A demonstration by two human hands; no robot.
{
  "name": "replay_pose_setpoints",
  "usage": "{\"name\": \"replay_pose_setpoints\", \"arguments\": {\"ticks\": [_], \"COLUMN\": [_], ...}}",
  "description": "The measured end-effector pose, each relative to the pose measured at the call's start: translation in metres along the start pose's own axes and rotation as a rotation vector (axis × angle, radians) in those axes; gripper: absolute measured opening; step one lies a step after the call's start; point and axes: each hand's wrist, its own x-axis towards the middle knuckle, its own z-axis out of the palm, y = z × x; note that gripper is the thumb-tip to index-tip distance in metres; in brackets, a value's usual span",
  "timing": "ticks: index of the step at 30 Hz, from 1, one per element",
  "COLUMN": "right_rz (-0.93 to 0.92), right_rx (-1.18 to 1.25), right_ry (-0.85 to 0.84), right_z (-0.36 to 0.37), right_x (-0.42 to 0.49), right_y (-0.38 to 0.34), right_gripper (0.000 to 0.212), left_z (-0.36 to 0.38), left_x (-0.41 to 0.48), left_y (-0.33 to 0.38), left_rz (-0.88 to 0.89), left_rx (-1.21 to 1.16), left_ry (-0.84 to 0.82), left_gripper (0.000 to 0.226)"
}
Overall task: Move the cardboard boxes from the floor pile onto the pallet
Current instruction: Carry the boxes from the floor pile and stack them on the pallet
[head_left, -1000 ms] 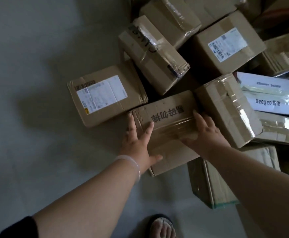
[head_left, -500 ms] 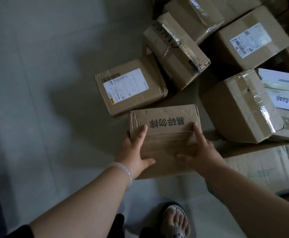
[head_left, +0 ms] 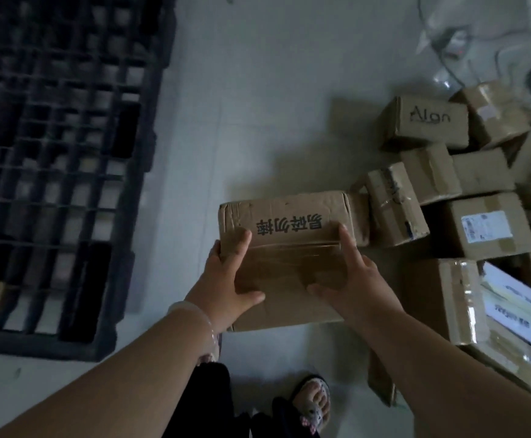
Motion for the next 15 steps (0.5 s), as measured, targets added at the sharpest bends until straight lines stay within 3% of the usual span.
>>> {"name": "replay_pose_setpoints", "arguments": {"ticks": [7,15], "right_rz": [-0.308,-0.421], "right_rx": [-0.199,-0.389], "right_ry": [-0.120,-0.292], "right_z": [0.015,0.101], "right_x": [-0.003,-0.018], "right_y": [-0.156,-0.305], "right_gripper": [0.121,0.118], "left_z": [-0.105,-0.167], "left_x": [-0.071,-0.140], "left_y": [-0.059,-0.171], "left_rz": [-0.143,-0.340], "left_rx": [-0.219,-0.458], "left_ry": [0.224,0.385], "left_gripper": [0.108,0.110]}}
